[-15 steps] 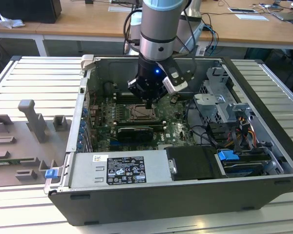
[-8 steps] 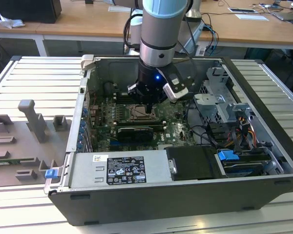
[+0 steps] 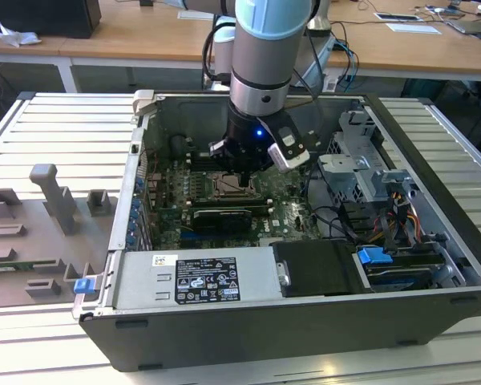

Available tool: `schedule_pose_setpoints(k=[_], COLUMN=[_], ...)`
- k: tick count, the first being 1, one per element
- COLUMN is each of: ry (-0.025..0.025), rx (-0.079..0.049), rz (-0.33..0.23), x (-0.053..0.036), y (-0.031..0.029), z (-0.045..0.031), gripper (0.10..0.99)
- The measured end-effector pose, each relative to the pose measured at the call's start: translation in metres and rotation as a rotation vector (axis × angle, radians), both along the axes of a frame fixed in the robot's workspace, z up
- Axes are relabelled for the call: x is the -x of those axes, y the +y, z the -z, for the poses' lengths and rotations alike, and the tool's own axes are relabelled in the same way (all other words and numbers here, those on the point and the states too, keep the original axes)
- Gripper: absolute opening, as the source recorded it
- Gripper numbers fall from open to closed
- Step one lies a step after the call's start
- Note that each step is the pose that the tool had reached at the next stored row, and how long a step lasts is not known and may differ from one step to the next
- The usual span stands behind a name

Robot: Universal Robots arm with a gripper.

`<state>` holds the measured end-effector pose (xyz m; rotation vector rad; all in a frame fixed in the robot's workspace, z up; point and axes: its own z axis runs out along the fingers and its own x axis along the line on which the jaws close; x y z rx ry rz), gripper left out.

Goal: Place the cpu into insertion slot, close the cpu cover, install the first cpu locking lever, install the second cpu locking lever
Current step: 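Install the second cpu locking lever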

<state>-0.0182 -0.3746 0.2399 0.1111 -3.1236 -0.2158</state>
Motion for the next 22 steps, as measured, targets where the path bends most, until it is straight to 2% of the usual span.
schedule_pose_setpoints(k=[2, 7, 9, 14, 17, 22], ry=[-0.0001, -0.0001, 0.0000, 0.0000, 0.0001, 0.0002], rx=[-0.020, -0.030, -0.032, -0.039, -0.046, -0.049], rz=[0.000, -0.001, -0.002, -0.008, -0.013, -0.018], x=[0.0001, 0.0005, 0.0013, 0.0090, 0.0195, 0.0286], y=[-0.0032, -0.0139, -0.0163, -0.0172, -0.0173, -0.0173], z=[0.0001, 0.0008, 0.0010, 0.0011, 0.0011, 0.0017], gripper=[0.106, 0.106, 0.106, 0.106, 0.106, 0.106])
